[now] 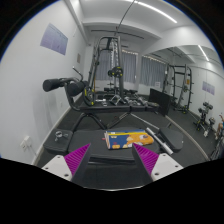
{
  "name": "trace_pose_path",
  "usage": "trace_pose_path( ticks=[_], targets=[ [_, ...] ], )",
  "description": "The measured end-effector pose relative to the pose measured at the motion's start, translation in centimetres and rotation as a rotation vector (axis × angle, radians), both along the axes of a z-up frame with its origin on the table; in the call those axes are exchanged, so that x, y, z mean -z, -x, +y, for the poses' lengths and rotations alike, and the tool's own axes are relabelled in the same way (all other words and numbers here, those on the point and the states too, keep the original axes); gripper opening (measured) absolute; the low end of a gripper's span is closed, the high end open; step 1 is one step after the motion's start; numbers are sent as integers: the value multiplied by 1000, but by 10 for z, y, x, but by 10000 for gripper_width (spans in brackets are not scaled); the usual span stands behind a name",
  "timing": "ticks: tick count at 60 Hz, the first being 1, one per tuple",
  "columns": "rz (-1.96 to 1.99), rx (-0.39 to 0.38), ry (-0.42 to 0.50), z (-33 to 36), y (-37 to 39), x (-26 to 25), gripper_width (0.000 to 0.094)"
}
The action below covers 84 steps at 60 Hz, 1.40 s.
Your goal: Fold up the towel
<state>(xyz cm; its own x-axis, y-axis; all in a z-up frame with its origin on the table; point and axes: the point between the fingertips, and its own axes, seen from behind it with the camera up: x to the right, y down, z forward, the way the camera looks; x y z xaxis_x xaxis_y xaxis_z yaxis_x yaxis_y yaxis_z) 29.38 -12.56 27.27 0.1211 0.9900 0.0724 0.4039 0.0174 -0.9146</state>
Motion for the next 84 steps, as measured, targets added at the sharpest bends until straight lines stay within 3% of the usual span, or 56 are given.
trace_pose_path(
  ticks=[33,49,71,74,77,79,82,84],
  targets=[
    [-32,-14,-10,46,144,156,856],
    [-69,-85,13,36,241,221,854],
    [-160,-75,39,47,338,297,848],
    [-164,-68,40,49,343,300,778],
    [-169,-64,18,51,349,300,633],
    [-174,-59,6,54,350,300,436],
    [-184,-21,-36,65,352,299,59],
    [-189,-6,-41,66,352,299,32]
  ],
)
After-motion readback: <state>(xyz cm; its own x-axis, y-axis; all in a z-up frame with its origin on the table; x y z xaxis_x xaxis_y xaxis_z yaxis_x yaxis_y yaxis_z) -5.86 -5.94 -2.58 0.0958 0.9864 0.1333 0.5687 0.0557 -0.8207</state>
